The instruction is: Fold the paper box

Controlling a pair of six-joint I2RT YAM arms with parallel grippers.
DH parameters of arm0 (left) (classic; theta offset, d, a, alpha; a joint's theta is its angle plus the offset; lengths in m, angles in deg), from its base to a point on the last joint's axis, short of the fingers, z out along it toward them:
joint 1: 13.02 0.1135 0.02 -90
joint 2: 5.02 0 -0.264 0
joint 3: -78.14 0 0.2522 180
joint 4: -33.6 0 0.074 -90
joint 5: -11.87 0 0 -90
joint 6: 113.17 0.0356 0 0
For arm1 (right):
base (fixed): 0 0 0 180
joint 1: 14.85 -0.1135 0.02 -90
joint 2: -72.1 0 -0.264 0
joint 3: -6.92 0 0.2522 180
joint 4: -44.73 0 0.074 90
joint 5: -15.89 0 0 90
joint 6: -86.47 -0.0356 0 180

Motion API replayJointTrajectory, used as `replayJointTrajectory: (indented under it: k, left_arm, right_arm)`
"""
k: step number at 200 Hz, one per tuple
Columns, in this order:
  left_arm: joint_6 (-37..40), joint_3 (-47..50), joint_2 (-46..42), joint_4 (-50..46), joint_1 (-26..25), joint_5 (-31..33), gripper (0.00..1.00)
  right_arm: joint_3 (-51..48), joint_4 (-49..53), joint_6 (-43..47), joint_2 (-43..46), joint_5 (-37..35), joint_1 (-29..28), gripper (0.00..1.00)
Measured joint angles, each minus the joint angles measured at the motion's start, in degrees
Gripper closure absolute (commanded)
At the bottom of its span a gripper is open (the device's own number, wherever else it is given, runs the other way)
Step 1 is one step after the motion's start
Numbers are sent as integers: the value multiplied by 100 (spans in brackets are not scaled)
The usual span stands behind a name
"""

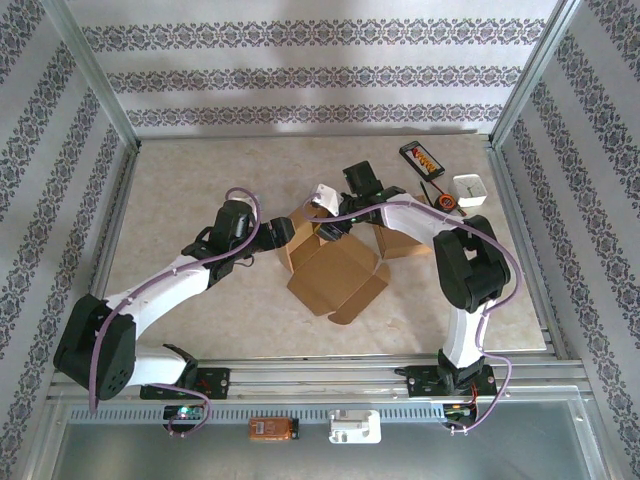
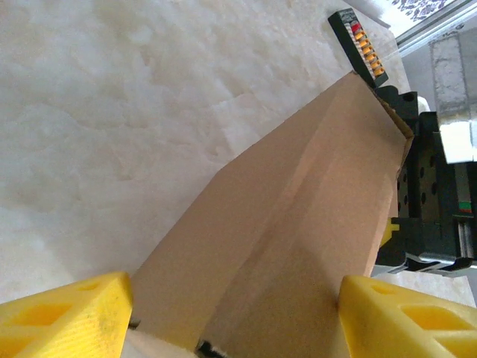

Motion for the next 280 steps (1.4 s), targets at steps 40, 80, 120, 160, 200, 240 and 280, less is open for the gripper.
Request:
replayJointTrajectory:
  k: [40,80,120,160,200,240,280]
  left_arm:
    - [2,72,-114,0,0,131,26]
    - [0,94,-114,0,0,129,26]
    - [-4,120,-114,11,0,127,26]
    - [-7,125,-114,20,0,129,26]
    - [-7,133,-131,17,0,129,26]
    - [-24,142,-173,122,0,151,26]
    - [-26,142,-184,136,0,214,25]
  right_arm:
    - [-26,-192,-691,0,-448,-426,48]
    - [-468,-839,-1622,66,-691,-702,47]
    - [-1032,-1727,-2483,245,-828,-708,62]
    - [-1180,-2256,-3200,151,-833,-708,68]
    - [-1333,-2618,-3510,103,-802,-710,79]
    - [-1517,-2900,-3740,118,-962,-785,96]
    - [-1587,-3056,-4103,136,-1303,-927,88]
